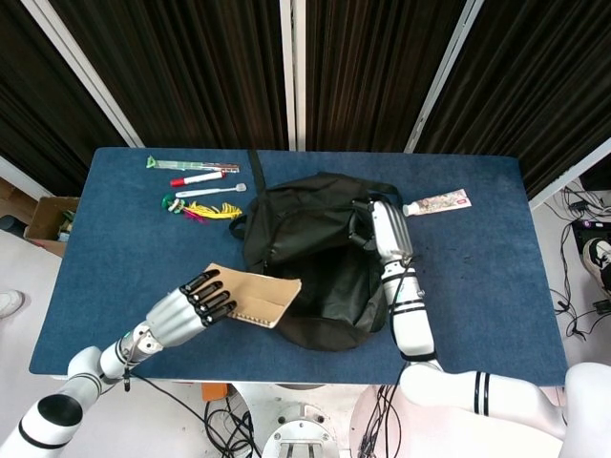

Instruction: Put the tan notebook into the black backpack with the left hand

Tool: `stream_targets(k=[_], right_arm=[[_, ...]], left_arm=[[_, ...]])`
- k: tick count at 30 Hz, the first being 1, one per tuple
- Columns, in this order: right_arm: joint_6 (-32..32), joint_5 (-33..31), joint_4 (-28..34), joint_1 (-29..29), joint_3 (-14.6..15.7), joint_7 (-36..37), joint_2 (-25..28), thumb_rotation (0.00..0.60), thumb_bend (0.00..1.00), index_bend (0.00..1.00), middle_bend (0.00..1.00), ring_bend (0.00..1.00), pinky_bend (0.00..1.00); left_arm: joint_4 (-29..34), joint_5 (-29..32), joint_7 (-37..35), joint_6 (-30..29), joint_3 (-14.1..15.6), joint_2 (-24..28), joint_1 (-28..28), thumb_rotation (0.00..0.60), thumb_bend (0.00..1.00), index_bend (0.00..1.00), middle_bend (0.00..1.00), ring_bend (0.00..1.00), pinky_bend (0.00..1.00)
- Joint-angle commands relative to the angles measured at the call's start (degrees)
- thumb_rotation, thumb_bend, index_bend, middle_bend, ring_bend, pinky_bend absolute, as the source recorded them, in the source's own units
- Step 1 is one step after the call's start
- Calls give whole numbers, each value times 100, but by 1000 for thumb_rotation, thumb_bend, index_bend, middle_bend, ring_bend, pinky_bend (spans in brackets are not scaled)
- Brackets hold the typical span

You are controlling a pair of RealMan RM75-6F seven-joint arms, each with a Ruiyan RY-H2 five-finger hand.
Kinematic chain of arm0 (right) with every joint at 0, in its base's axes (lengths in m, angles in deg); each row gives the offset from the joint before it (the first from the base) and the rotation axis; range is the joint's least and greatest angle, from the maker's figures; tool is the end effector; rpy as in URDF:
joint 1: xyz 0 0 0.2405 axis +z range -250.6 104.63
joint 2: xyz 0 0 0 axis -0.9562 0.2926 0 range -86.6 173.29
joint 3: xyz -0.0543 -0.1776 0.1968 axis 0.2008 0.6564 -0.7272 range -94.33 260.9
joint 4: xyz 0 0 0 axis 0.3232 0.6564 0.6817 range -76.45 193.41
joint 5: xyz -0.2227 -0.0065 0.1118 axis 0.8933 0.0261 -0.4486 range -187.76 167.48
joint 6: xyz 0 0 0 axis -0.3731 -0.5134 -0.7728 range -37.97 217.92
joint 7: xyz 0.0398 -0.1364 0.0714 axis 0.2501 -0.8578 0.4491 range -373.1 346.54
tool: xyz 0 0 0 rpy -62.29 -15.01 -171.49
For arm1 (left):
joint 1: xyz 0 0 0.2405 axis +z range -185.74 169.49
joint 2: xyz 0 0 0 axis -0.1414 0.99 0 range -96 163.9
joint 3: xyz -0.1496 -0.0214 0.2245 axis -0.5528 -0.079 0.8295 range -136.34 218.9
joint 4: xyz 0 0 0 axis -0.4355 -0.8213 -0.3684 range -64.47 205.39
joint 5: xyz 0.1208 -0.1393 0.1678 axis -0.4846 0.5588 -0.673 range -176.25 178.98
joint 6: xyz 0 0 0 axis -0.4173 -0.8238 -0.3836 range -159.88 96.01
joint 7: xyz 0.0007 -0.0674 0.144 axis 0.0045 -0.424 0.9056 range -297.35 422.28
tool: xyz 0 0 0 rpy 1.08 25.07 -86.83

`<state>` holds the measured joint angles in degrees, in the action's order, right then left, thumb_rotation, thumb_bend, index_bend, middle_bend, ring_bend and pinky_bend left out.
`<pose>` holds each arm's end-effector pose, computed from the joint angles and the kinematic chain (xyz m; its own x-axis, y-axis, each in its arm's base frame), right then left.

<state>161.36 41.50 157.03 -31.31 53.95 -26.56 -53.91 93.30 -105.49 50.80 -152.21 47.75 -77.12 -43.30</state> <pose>-0.0462 -0.3828 -0.0109 -0.2761 -0.0997 0.9559 -0.9468 -0.1427 -0.2884 -0.2107 0.2941 -0.0160 0.0993 -0.4851 0.8688 0.3350 -0.8059 -0.4882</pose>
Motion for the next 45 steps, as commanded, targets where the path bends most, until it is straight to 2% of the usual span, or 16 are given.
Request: stream_targets(k=[1,6,13,25,30,45], right_arm=[[-17,-50,22,39,-43,39,-2,600,580,722,590,380,241],[-33,-112,30,97,-86,102,-9,600,581,722,589,380,241],[-13,-170,39,168,-128,158,-30,600,582,722,588,380,241],[-7,-175,268,200,-150,290,64,600,582,722,588,380,240],[16,-197,378,249,-177,317,51,600,581,722,588,380,240],[128,-197,615,313,-113,327,11,600,582,721,587,380,241]], left_arm=[[203,-236,248,-55,108,-61,-246,600,398,733,689,543,442],[405,-501,625,57,130,-230,-657,600,398,733,690,543,443],[455,-584,858,374,-43,-543,-1191,600,393,733,690,543,446],[-251,-310,682,1201,-241,-1079,-1662,600,393,731,689,543,449],[-514,-237,666,1504,-237,-1258,-1856,600,393,731,689,543,451],[-924,312,1051,3148,-339,-1519,-2051,600,390,722,689,543,444]])
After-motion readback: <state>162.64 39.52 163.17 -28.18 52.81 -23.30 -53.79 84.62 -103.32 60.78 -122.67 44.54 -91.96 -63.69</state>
